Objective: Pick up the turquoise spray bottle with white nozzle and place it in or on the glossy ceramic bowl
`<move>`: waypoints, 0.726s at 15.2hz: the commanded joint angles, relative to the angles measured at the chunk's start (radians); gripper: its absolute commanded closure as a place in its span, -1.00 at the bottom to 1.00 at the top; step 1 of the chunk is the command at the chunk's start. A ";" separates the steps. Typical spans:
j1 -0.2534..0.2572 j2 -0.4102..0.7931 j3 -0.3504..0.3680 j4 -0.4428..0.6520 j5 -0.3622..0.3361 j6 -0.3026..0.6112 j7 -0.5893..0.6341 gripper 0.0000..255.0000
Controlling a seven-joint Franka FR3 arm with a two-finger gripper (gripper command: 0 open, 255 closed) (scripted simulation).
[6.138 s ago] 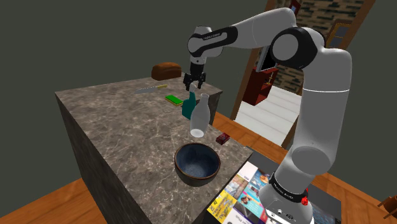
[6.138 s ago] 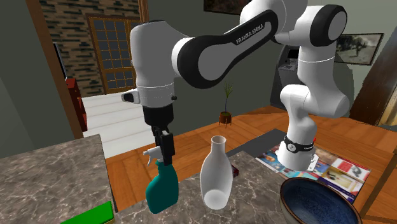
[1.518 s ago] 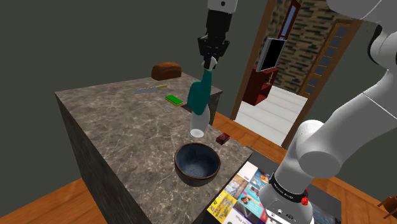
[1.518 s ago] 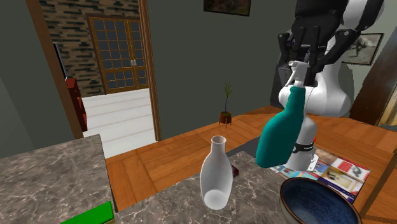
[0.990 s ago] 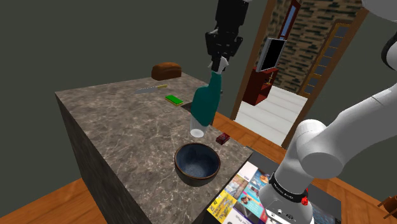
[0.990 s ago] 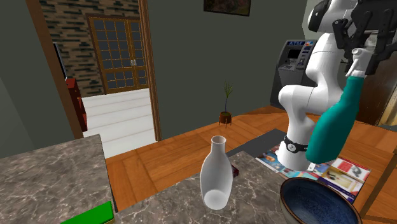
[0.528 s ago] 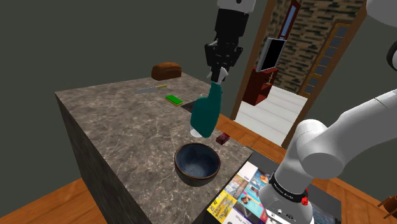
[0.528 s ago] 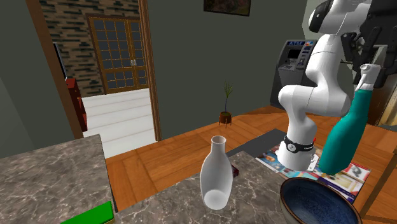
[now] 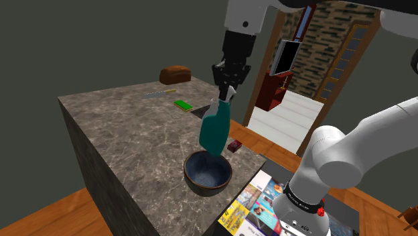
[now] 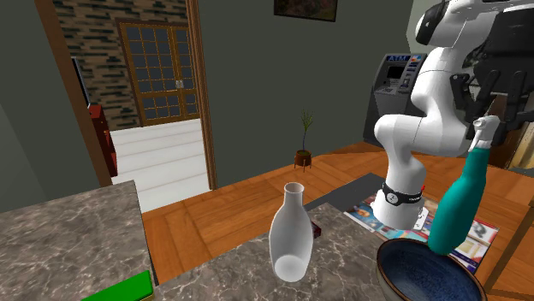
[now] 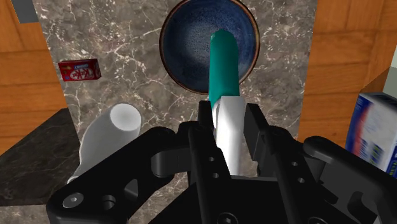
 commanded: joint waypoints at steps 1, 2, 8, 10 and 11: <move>0.002 -0.007 0.002 -0.031 0.002 0.025 -0.001 1.00; 0.002 -0.010 0.003 -0.046 0.004 0.038 -0.001 1.00; 0.006 -0.022 0.010 -0.136 0.010 0.115 -0.004 1.00; 0.007 -0.025 0.012 -0.165 0.013 0.141 -0.005 1.00; 0.008 -0.026 0.014 -0.179 0.014 0.154 -0.006 1.00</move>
